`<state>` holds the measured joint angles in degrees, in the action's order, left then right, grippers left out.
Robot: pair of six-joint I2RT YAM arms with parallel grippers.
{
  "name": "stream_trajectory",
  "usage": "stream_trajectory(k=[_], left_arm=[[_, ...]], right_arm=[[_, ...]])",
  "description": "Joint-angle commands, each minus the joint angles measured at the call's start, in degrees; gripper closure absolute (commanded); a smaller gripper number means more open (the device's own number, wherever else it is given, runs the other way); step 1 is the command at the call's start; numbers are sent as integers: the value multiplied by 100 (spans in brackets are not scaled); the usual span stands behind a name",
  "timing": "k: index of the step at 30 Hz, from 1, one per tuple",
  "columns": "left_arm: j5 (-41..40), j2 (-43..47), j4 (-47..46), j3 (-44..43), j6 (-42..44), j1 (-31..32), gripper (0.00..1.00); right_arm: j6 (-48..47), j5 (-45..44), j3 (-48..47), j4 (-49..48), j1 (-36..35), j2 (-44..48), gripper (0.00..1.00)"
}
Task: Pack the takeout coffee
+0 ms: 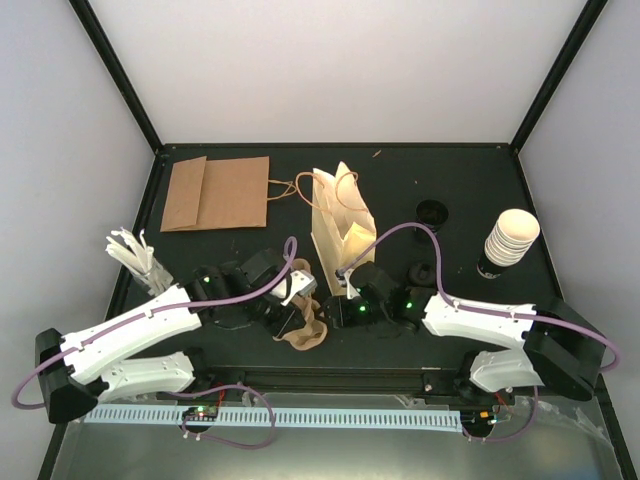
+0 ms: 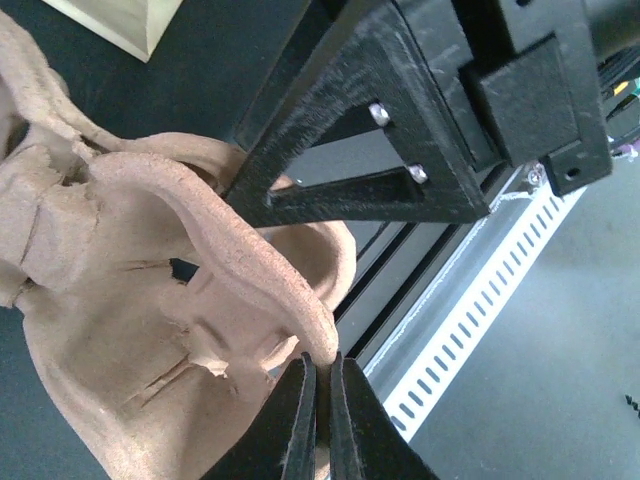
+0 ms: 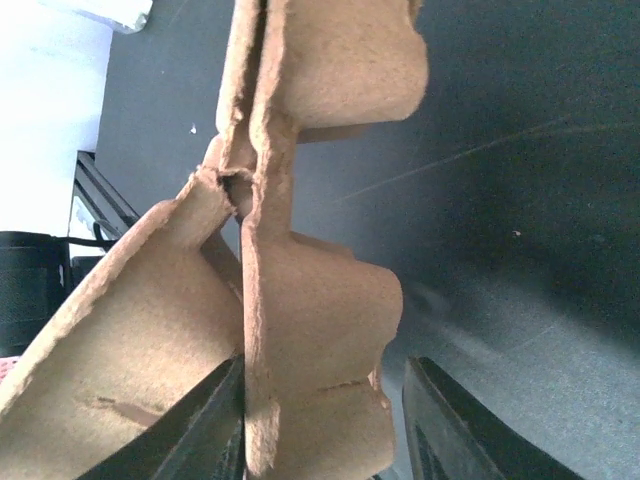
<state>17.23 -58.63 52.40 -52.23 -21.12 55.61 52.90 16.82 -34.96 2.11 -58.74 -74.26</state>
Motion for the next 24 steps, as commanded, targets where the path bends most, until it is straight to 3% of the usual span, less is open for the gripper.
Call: stream_trajectory(k=[1, 11, 19, 21, 24], left_arm=[[323, -1, -123, -329, 148, 145, 98], [353, 1, 27, -357, 179, 187, 98], [490, -11, -115, -458, 126, 195, 96], [521, 20, -184, -443, 97, 195, 85], [267, 98, -206, -430, -25, 195, 59]], right_arm=[[77, -89, -111, -98, 22, -83, 58], [-180, 8, -140, -183, 21, -72, 75], [-167, -11, -110, -56, 19, -141, 76], [-156, -1, -65, -99, 18, -190, 80], [-185, 29, 7, -175, 15, -273, 82]])
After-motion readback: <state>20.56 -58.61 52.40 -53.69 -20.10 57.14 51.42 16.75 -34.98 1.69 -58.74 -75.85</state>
